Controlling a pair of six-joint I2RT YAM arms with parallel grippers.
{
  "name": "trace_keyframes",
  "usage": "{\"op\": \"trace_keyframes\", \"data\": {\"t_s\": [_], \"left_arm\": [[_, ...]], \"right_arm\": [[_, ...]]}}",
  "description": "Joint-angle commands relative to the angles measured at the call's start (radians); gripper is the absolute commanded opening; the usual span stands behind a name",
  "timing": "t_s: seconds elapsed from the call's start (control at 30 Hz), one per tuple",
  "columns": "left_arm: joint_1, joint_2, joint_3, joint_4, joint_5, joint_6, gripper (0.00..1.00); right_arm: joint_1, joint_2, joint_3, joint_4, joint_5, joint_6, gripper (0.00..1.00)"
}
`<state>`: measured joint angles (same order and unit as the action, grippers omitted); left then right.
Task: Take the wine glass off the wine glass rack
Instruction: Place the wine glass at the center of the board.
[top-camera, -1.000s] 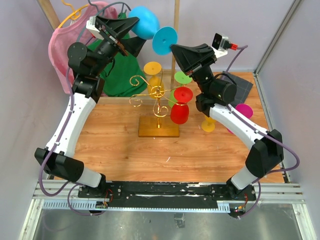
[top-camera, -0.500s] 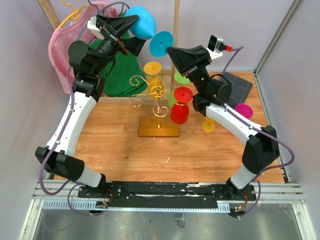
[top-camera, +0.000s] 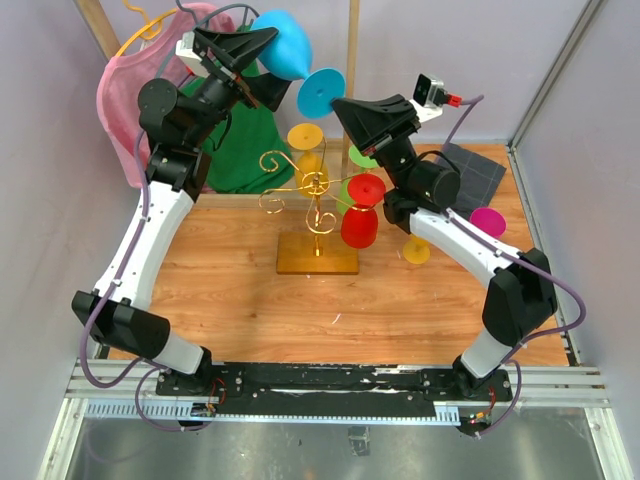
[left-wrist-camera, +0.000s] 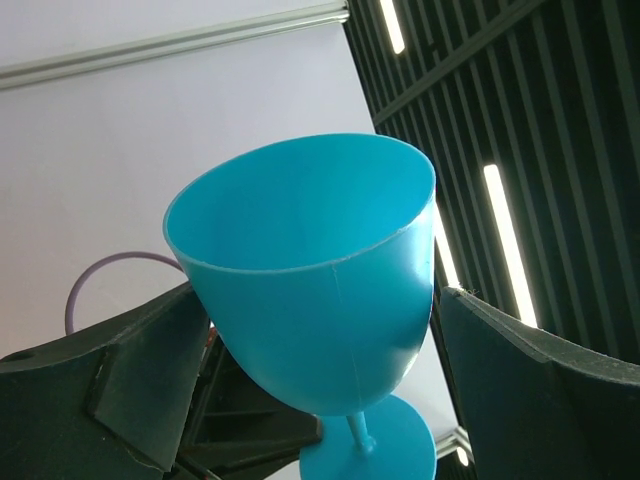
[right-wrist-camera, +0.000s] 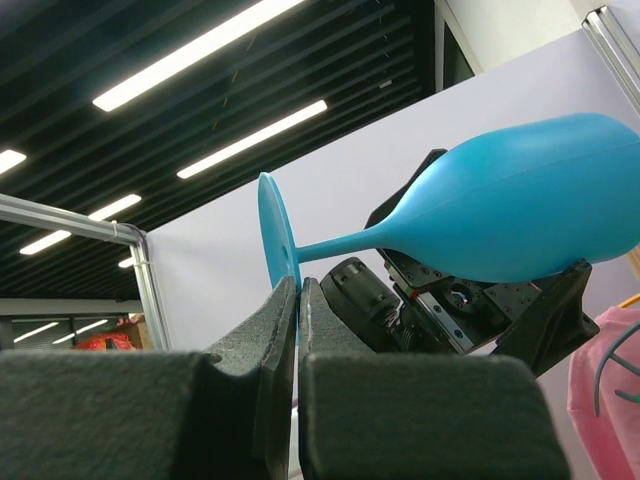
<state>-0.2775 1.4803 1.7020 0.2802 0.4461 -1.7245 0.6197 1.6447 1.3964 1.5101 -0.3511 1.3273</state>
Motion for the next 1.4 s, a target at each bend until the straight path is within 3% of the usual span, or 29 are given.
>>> {"op": "trace_keyframes", "data": {"t_s": [0.0, 0.93, 1.07, 1.23, 1.3, 1.37], "left_arm": [[-0.015, 0.004, 0.043, 0.021, -0.002, 0.011, 0.99], [-0.018, 0.001, 0.042, 0.05, 0.018, 0.025, 0.99], [-0.019, 0.0, 0.036, 0.051, 0.02, 0.03, 0.9], [-0.021, -0.004, 0.021, 0.05, 0.019, 0.042, 0.66], [-0.021, -0.003, 0.016, 0.05, 0.019, 0.044, 0.66], [-0.023, -0.003, 0.015, 0.051, 0.019, 0.044, 0.68]], "right_arm": [[0.031, 0.005, -0.029, 0.038, -0.032, 0.005, 0.01], [0.035, 0.013, -0.126, 0.061, -0.052, 0.062, 0.01], [0.035, 0.019, -0.122, 0.062, -0.045, 0.071, 0.01], [0.034, 0.03, -0.126, 0.061, -0.028, 0.101, 0.04], [0.034, 0.033, -0.124, 0.061, -0.025, 0.109, 0.1], [0.035, 0.035, -0.127, 0.062, -0.018, 0.117, 0.26]]}}
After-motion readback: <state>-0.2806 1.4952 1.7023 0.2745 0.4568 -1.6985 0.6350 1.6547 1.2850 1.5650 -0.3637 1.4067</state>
